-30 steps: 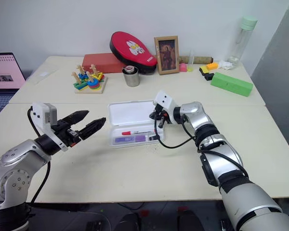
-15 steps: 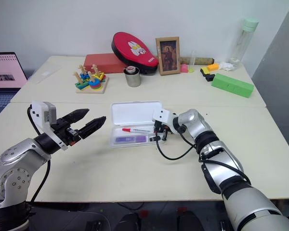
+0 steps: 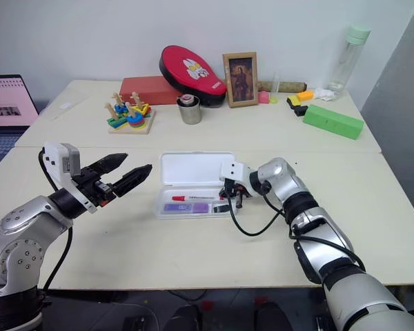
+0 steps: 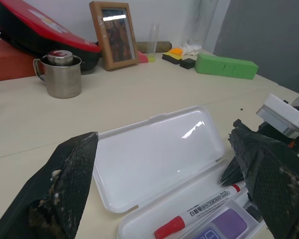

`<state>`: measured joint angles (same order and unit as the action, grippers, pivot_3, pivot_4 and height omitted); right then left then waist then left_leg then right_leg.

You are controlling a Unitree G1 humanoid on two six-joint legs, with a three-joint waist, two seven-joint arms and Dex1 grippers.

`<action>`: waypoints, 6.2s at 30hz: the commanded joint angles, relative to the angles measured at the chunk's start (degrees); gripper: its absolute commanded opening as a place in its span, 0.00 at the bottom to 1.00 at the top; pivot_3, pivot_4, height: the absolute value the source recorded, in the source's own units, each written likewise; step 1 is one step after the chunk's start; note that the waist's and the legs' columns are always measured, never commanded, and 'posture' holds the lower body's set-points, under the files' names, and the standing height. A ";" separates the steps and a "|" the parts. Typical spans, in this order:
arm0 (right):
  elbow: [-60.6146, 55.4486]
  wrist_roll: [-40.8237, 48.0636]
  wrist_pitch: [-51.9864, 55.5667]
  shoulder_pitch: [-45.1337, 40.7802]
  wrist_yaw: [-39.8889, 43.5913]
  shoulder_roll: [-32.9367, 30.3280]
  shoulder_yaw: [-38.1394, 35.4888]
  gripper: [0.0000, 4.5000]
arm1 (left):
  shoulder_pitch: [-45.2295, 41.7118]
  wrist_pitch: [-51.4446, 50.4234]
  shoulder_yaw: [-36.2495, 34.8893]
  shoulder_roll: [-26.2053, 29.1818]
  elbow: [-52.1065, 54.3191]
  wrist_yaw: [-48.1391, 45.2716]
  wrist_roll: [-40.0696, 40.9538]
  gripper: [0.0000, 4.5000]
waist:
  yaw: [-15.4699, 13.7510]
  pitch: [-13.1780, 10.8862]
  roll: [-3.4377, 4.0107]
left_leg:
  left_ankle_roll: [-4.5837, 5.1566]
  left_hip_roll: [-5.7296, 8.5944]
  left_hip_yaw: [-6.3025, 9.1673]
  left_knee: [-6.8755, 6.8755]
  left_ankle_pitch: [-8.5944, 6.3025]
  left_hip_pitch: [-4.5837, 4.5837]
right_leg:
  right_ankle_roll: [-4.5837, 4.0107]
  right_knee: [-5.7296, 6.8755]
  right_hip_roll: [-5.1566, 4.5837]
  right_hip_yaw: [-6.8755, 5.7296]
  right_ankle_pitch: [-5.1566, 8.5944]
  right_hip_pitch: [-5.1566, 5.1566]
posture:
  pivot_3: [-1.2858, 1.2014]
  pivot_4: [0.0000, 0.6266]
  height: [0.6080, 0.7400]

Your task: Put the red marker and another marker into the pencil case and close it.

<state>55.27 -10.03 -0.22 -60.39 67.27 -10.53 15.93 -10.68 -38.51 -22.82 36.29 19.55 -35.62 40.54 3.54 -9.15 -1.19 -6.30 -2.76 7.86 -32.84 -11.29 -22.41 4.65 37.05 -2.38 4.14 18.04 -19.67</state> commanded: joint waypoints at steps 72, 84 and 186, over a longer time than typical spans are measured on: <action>3.78 4.25 -17.95 -4.20 8.27 -1.45 -4.69 0.01 | 2.77 -3.93 -2.51 5.04 7.02 -0.12 9.99 1.00 | 1.11 -0.06 -0.01 | -0.01 0.00 -0.02 0.03 -0.01 0.00 | -0.08 0.00 -0.01 0.01 0.04 0.00 | 0.52 0.24 1.00; -9.78 5.85 -16.47 0.23 10.28 -1.51 -1.57 0.01 | 8.45 -5.17 -5.54 10.02 7.26 -5.01 11.70 1.00 | 1.01 -0.12 0.10 | -0.01 -0.01 -0.01 0.04 -0.01 0.01 | -0.07 0.01 -0.01 0.00 0.04 0.00 | 0.52 0.24 1.00; -50.57 26.65 31.38 22.29 -19.59 -18.73 -19.54 0.99 | -7.24 17.77 -0.72 10.58 -29.51 -2.49 -16.57 1.00 | -0.35 -0.01 -0.12 | 0.01 -0.02 -0.06 0.07 -0.01 -0.35 | -0.06 0.01 0.00 0.01 0.04 -0.41 | 0.52 0.24 1.00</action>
<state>6.85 15.38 31.85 -37.81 47.41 -28.34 -3.04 -17.93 -20.89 -22.01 45.92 -12.25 -38.19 23.82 3.18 -9.15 -1.31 -6.29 -2.79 7.80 -32.78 -11.30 -22.75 4.60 37.06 -2.39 4.15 18.08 -20.07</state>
